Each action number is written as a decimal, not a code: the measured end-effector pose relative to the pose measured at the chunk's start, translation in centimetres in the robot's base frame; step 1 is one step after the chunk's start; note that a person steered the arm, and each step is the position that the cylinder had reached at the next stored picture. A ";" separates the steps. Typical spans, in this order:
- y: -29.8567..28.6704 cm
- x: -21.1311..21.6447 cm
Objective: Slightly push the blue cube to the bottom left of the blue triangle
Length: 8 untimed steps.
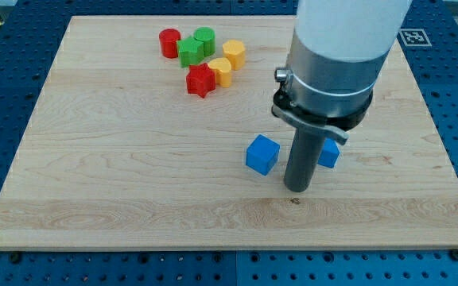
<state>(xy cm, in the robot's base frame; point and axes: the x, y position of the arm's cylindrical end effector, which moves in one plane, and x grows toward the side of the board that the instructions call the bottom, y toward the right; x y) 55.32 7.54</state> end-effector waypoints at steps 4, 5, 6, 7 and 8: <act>-7.6 0.8; -7.6 0.8; -7.6 0.4; -7.6 -1.1; -7.6 -3.0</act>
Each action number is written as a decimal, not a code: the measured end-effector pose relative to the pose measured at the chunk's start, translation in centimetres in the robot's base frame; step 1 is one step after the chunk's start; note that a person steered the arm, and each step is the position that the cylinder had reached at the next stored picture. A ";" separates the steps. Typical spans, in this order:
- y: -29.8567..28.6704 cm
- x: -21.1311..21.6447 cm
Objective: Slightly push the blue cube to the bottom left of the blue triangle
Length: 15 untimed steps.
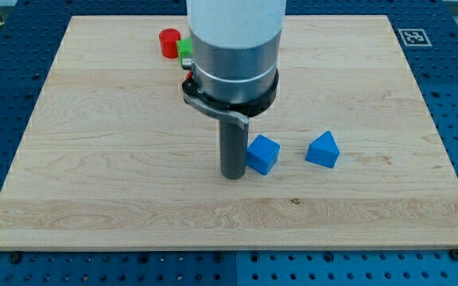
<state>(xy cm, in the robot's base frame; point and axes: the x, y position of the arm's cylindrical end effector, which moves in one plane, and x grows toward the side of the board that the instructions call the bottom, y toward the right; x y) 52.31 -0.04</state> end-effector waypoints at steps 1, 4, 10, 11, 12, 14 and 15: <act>0.0 -1.3; -0.2 -1.4; 0.7 -1.1; 0.9 -1.1; 1.2 -1.1; 2.6 -1.1; 2.9 -1.1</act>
<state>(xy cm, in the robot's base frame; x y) 51.24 2.88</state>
